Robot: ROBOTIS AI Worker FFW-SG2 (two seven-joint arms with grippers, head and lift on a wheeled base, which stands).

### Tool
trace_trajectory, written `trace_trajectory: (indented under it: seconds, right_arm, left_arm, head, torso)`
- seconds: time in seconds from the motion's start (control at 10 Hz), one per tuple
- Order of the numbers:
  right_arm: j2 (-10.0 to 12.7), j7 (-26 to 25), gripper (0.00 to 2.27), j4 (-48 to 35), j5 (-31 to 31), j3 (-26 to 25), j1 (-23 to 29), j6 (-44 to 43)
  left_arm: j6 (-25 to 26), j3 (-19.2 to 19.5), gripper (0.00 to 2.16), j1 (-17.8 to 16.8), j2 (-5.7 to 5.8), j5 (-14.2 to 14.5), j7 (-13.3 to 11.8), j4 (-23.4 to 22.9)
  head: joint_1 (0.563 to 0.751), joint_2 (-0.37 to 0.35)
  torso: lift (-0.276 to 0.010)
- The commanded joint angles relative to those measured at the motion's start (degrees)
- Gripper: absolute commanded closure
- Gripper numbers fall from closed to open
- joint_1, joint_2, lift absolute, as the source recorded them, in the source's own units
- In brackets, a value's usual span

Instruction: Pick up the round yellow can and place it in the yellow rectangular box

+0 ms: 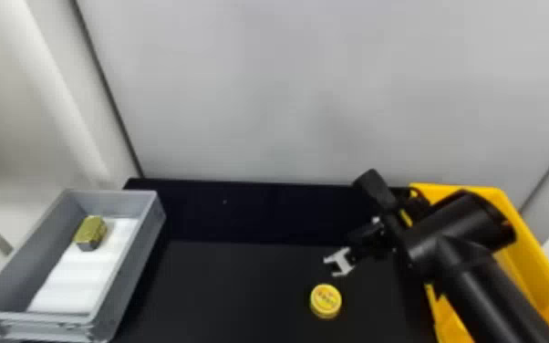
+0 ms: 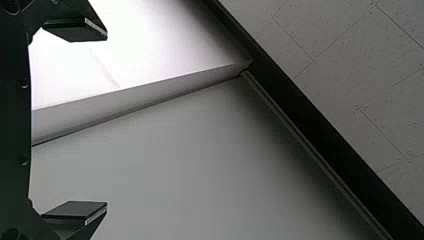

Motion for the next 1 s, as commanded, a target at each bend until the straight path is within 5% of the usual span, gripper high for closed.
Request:
trace_trajectory:
  seconds: [0.0,0.9]
  right_arm:
    - [0.3,0.4,0.07,4.6,-0.6,1.1,0.5,-0.5]
    - [0.2,2.4,0.05,10.6,-1.6,4.8,-0.1,-5.2]
  left_arm:
    - [-0.3,-0.9,0.09,-0.3,0.05,0.2,0.1,0.6]
    - [-1.1,-2.1,0.09,-0.8,-0.21,0.7,0.3,1.6]
  head:
    - [0.663,0.054]
    - [0.663,0.054]
  torso:
    - [-0.010]
    - [-0.010]
